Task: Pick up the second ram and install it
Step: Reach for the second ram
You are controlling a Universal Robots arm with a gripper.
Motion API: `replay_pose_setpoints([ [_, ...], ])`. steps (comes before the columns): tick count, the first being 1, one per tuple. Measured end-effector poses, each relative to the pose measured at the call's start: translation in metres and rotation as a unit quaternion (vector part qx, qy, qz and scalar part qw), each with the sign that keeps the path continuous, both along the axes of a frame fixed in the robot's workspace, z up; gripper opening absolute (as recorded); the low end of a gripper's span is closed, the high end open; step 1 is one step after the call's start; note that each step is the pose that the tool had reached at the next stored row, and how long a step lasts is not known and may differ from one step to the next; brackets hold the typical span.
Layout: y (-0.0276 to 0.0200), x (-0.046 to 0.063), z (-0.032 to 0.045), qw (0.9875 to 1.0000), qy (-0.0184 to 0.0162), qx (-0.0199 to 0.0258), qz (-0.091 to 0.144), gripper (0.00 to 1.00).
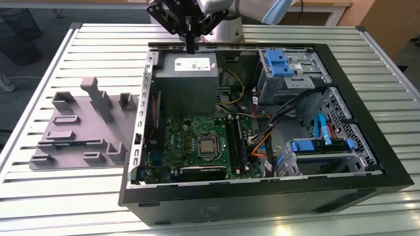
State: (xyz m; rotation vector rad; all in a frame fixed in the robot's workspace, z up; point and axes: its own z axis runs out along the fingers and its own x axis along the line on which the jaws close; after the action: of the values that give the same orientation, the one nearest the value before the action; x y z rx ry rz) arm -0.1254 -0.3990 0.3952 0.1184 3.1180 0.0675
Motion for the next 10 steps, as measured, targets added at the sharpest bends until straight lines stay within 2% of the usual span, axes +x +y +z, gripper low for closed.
replay_pose_setpoints([
  [10,0.0001,-0.0050,0.0000,1.0000,0.0007,0.0000,0.000,0.11],
])
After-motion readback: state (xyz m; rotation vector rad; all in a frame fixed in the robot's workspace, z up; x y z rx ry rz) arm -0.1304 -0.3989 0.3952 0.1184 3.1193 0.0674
